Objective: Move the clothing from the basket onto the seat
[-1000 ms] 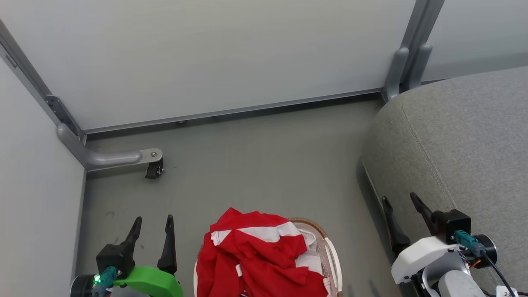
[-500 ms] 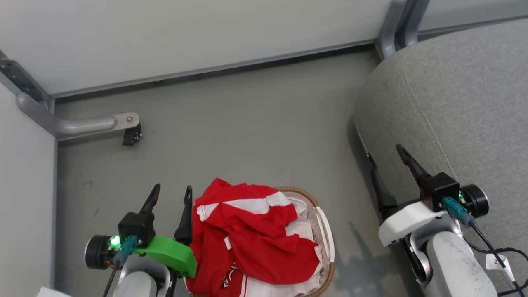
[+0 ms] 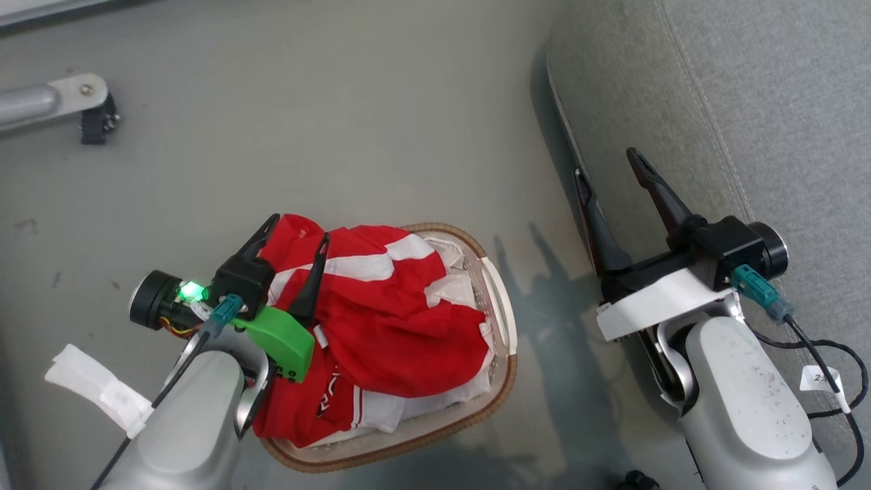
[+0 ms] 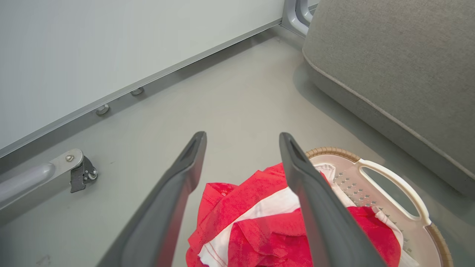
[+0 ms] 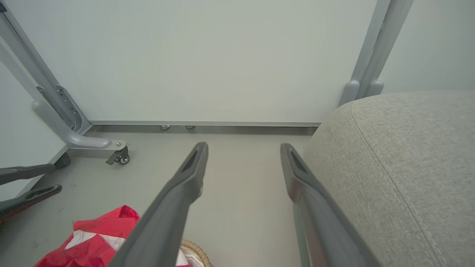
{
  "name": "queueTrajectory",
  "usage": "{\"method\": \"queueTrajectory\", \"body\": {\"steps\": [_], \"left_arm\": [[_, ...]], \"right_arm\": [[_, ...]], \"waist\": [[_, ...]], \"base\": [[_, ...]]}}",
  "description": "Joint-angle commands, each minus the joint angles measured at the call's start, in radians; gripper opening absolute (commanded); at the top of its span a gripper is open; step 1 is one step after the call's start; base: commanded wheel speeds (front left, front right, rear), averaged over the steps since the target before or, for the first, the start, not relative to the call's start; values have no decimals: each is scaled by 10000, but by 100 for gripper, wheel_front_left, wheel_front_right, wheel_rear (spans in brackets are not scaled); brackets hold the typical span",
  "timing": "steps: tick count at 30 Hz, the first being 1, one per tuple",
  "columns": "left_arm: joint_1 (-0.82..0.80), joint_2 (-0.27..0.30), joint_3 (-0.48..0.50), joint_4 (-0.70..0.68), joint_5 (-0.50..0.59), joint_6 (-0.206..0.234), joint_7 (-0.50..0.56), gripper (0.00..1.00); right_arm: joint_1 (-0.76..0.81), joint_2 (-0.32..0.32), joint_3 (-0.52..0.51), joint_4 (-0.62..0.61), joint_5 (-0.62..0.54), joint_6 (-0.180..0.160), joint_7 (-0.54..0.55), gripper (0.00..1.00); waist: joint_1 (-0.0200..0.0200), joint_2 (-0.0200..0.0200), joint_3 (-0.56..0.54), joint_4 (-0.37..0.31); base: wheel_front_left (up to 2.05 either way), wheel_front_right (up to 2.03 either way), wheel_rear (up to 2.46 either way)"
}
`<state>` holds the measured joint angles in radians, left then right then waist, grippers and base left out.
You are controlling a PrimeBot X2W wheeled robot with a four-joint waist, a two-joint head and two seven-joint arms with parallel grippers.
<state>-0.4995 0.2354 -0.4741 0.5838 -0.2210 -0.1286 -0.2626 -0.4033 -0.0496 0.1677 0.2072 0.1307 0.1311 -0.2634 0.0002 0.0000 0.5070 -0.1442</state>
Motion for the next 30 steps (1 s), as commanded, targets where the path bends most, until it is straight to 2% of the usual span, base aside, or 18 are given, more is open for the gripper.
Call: {"method": "queueTrajectory", "body": {"steps": [1, 9, 13, 20, 25, 30], "left_arm": [[-405, 231, -275, 164, -188, -32, -36, 100], [-1855, 984, -2369, 1349, -1242, -33, -34, 100], [-2233, 1195, -3691, 1823, -1584, -33, -36, 100], [-2692, 1400, -5405, 2555, -2141, -32, -36, 100], [-3237, 1427, -6023, 3198, -1755, -32, -36, 100], [-3739, 1095, -6495, 4145, -1059, -2, -34, 100]], "right_arm": [[-190, -25, 30, -62, 155, -6, -21, 100], [-311, -18, 316, -195, 705, -6, -21, 100], [-299, -21, 443, -177, 888, -6, -21, 100], [-368, -21, 683, -167, 1028, -6, -21, 100], [-447, -23, 781, -206, 1062, -6, -21, 100], [-554, -24, 869, -181, 1050, -6, -21, 100]], "waist": [[-2, 0, 1389, -1044], [-2, 0, 2353, -1568], [-2, 0, 2657, -1706], [-2, 0, 3085, -1774], [-2, 0, 3395, -1737], [-2, 0, 3595, -1662]], "base": [[0, 0, 0], [0, 0, 0], [0, 0, 0], [0, 0, 0], [0, 0, 0], [0, 0, 0]]}}
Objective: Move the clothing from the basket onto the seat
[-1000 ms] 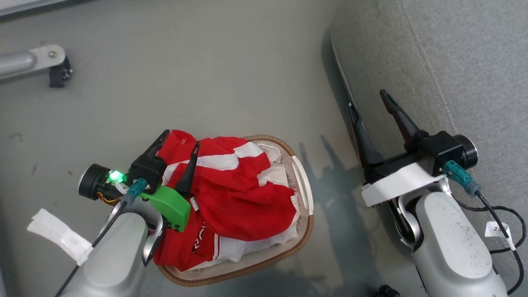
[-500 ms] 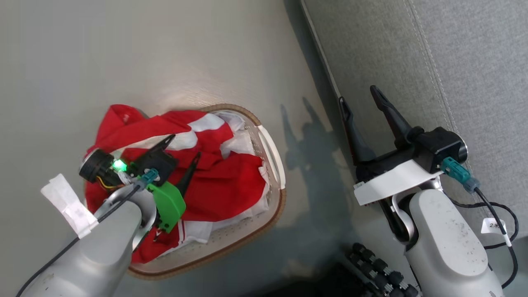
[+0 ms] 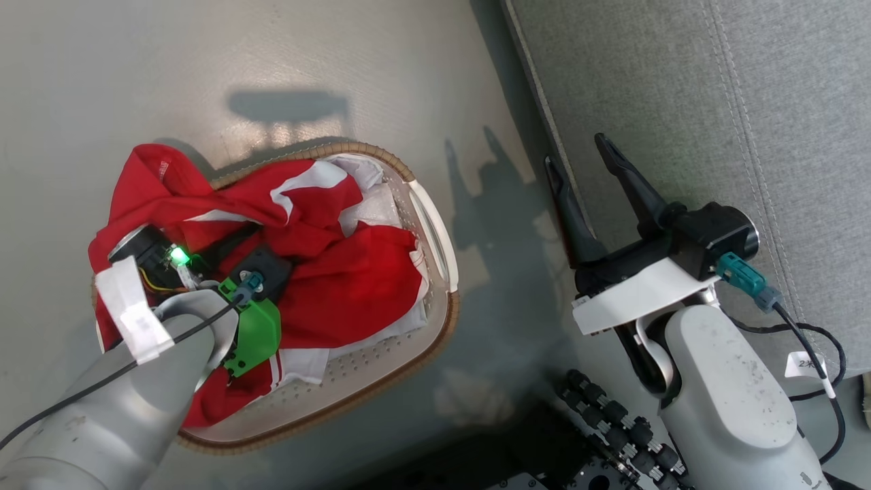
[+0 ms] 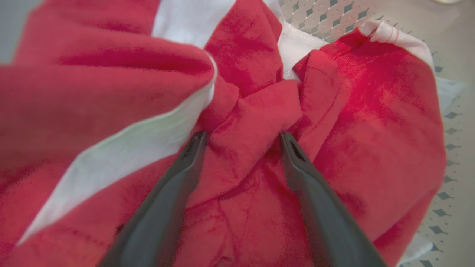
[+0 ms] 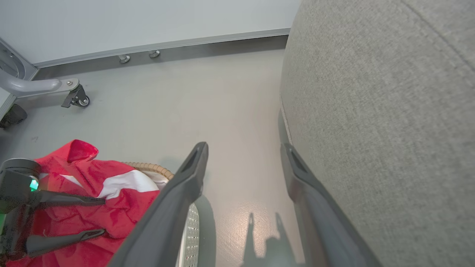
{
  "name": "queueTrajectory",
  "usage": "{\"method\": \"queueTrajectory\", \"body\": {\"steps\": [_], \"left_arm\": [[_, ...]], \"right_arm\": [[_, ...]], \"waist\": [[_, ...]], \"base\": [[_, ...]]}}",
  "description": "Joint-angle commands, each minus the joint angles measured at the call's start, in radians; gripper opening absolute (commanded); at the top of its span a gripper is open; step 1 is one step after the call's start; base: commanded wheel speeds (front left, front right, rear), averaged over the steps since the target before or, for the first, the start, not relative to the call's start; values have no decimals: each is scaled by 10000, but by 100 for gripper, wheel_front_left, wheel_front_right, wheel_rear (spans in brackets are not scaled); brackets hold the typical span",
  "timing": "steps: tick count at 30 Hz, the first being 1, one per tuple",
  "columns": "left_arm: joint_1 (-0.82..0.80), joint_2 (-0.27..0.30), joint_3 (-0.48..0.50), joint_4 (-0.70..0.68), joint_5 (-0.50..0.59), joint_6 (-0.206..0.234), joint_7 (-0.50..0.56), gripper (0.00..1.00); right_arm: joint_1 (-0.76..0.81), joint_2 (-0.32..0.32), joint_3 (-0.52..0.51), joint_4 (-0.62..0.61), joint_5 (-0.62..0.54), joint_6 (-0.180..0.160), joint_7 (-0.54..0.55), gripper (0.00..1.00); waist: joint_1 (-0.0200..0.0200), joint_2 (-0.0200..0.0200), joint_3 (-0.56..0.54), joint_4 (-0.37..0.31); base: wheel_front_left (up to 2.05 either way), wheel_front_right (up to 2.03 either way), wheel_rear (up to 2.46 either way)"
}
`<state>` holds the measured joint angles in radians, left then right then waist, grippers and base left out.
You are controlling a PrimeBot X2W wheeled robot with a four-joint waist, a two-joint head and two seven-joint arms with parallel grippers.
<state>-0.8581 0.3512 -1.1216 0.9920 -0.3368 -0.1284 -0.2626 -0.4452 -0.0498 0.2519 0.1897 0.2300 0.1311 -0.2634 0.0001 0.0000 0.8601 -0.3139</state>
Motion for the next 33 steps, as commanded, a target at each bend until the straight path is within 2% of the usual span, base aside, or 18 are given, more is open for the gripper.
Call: {"method": "queueTrajectory", "body": {"steps": [1, 5, 6, 7, 8, 11, 16, 24, 33], "left_arm": [[-190, -141, -65, 275, 121, -5, -30, 100], [-209, -546, -242, 1229, -53, -19, 151, 100], [-174, -655, -297, 1392, -101, -23, 227, 87], [-80, -778, -337, 1542, -240, -26, 324, 27], [-33, -842, -336, 1643, -369, -28, 387, 0], [168, -998, -561, 1766, -825, -31, 560, 0], [332, -1169, -658, 1511, -1569, -33, 257, 0], [877, -1553, -502, 751, -2564, -35, -30, 0], [2053, -1627, 925, -1186, -2232, 87, -33, 0]], "right_arm": [[-127, -22, 69, 22, 50, -6, -21, 100], [-154, -24, 171, 122, 78, -6, -21, 100], [-159, -24, 190, 141, 91, -6, -21, 100], [-173, -24, 229, 173, 96, -6, -21, 100], [-186, -24, 250, 196, 97, -6, -21, 100], [-195, -24, 292, 292, 104, -6, -21, 100], [-149, -25, 221, 460, 79, -6, -21, 100], [261, -25, -96, 868, -124, -6, -21, 100], [1051, -33, -684, 1288, -574, -6, -20, 100]], "waist": [[-1, 0, 79, 49], [-1, 0, 61, 109], [-1, 0, 45, 119], [-1, 0, 21, 127], [-1, 0, -1, 134], [-1, 0, -133, 155], [-1, 0, -601, 227], [-1, 0, -2119, 559], [-1, 0, -4146, 1288]], "base": [[0, 0, 0], [0, 0, 0], [0, 0, 0], [0, 0, 0], [0, 0, 0], [0, 0, 0], [0, 0, 0], [0, 0, 0], [0, 0, 0]]}}
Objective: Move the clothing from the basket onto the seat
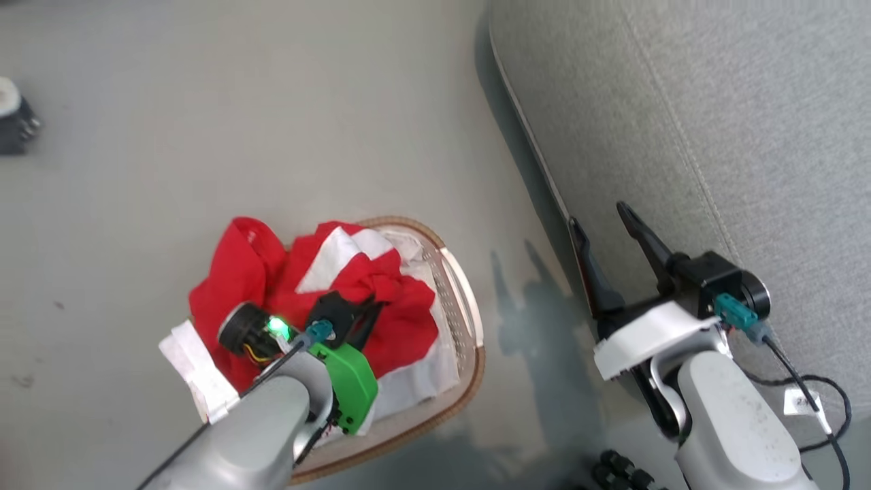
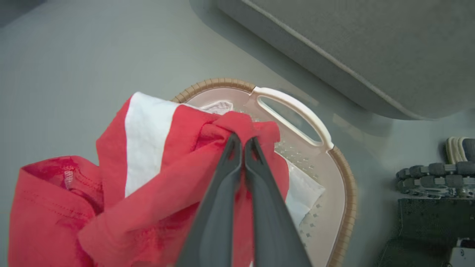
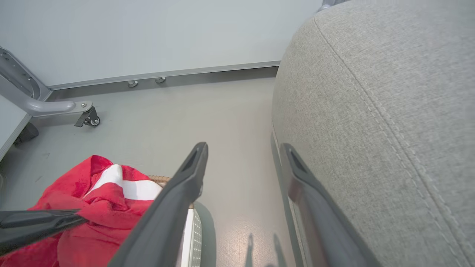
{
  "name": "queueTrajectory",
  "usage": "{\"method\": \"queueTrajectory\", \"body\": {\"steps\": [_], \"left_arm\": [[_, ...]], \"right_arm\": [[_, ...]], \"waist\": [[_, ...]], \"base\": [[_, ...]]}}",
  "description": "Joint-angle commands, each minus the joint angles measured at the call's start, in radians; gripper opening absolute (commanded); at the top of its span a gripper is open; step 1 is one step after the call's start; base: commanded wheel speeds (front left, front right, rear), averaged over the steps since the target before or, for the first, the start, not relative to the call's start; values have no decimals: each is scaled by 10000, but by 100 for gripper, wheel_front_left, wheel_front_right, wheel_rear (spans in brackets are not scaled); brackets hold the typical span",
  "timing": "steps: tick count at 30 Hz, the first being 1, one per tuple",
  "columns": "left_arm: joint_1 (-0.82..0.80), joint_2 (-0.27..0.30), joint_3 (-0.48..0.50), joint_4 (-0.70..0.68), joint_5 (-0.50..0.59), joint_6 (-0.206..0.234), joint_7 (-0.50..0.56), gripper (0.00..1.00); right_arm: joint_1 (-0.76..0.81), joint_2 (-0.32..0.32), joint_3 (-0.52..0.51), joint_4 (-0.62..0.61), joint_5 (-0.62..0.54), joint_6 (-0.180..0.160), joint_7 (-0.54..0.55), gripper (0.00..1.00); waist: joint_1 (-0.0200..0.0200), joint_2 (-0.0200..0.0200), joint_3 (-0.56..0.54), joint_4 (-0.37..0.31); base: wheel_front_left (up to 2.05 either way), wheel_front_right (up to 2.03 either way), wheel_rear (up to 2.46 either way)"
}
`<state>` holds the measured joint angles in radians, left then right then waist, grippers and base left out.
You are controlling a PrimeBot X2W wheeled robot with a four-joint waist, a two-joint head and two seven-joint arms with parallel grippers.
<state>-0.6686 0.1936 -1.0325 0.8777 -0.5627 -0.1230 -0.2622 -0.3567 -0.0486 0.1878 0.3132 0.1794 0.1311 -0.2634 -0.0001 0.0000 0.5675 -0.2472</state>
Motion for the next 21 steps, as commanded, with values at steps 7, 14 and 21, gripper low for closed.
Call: {"method": "queueTrajectory", "body": {"steps": [7, 14, 21], "left_arm": [[1891, -145, 1972, -1956, 797, 295, -37, 0], [3365, -424, 3649, -3540, 1719, 128, -38, 0], [4038, -775, 4926, -4826, 2380, -12, -38, 0]], "right_arm": [[994, -44, -317, 315, -241, -6, -20, 100], [1781, -43, -359, 587, -306, -6, -20, 100], [2485, -43, -187, 819, -322, -6, -20, 100]], "waist": [[1, 0, -2860, 1051], [1, 0, -4139, 1292], [1, 0, -5037, 1478]], "base": [[0, 0, 0], [0, 0, 0], [0, 0, 0]]}}
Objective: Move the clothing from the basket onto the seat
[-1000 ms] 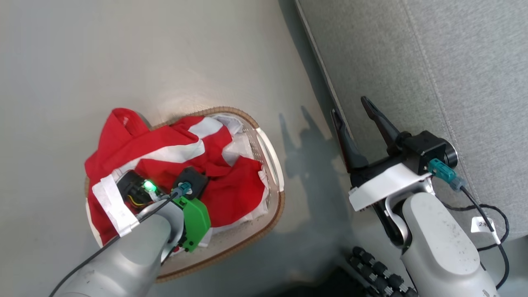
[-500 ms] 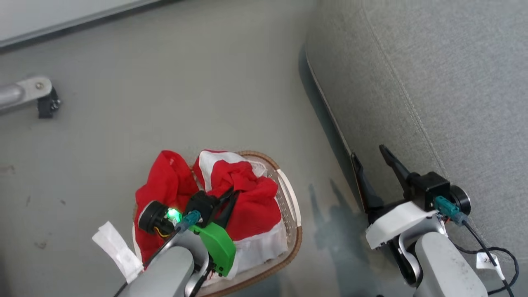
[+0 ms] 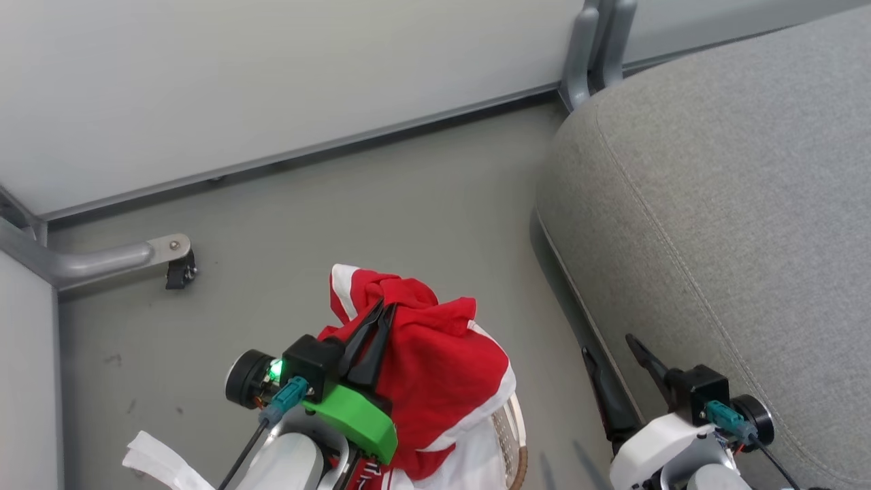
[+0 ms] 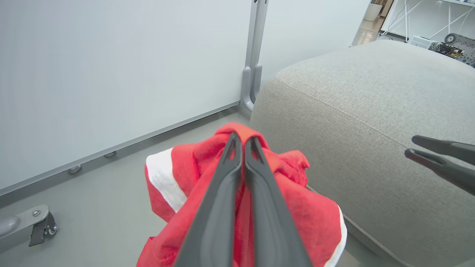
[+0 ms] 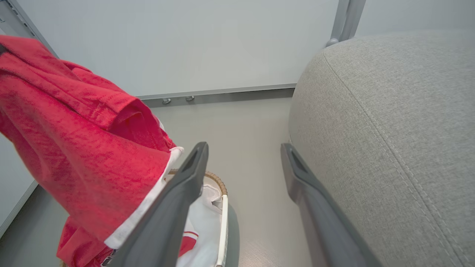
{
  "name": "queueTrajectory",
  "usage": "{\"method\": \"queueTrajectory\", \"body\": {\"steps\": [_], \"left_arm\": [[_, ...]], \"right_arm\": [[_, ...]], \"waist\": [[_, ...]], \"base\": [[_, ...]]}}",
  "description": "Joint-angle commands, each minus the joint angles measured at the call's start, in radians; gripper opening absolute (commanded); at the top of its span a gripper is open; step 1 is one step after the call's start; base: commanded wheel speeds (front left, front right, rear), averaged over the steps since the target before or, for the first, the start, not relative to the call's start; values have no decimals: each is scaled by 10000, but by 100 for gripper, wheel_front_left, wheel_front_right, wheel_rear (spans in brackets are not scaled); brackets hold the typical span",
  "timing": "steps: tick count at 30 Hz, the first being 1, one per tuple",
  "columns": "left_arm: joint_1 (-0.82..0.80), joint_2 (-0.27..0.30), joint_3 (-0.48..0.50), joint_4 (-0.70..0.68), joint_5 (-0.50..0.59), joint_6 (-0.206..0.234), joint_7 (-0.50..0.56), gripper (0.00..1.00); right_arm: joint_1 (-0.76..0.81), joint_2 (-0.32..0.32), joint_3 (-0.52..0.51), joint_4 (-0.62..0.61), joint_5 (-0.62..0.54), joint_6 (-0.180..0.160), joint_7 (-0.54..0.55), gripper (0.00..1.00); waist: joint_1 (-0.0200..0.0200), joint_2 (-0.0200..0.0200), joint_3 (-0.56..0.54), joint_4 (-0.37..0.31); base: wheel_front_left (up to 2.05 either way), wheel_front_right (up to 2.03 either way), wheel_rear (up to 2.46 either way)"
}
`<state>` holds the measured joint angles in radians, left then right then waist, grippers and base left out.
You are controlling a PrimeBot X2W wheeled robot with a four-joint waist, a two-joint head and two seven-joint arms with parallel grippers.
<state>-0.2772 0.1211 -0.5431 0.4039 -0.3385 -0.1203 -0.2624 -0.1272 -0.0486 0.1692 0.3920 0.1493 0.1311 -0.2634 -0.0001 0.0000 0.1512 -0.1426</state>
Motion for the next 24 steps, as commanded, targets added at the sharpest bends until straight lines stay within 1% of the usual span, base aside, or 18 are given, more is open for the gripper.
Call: {"method": "queueTrajectory", "body": {"steps": [1, 9, 12, 17, 21, 24], "left_arm": [[154, -91, 173, -282, 206, -46, -36, 0], [153, -372, 940, -1400, 464, -109, -37, 0], [43, -448, 940, -1627, 478, -117, -37, 0], [-161, -485, 791, -1805, 393, -120, -37, 0], [-166, -499, 669, -1809, 336, -122, -37, 0], [-179, -505, 553, -1798, 295, -122, -37, 0]], "right_arm": [[287, -41, 33, 57, -22, -6, -20, 100], [758, -40, 393, 279, -76, -7, -20, 100], [815, -38, 710, 420, -69, -7, -20, 100], [303, -83, 1899, 335, -335, -7, -22, 100], [-416, -220, 3122, 6, -189, -7, -20, 100], [-1045, -290, 3758, -109, -36, -7, -20, 100]], "waist": [[1, 0, -980, 467], [1, 0, -1346, 658], [1, 0, -1391, 766], [1, 0, -1383, 987], [1, 0, -1365, 1104], [1, 0, -1340, 1190]], "base": [[0, 0, 0], [0, 0, 0], [0, 0, 0], [0, 0, 0], [0, 0, 0], [0, 0, 0]]}}
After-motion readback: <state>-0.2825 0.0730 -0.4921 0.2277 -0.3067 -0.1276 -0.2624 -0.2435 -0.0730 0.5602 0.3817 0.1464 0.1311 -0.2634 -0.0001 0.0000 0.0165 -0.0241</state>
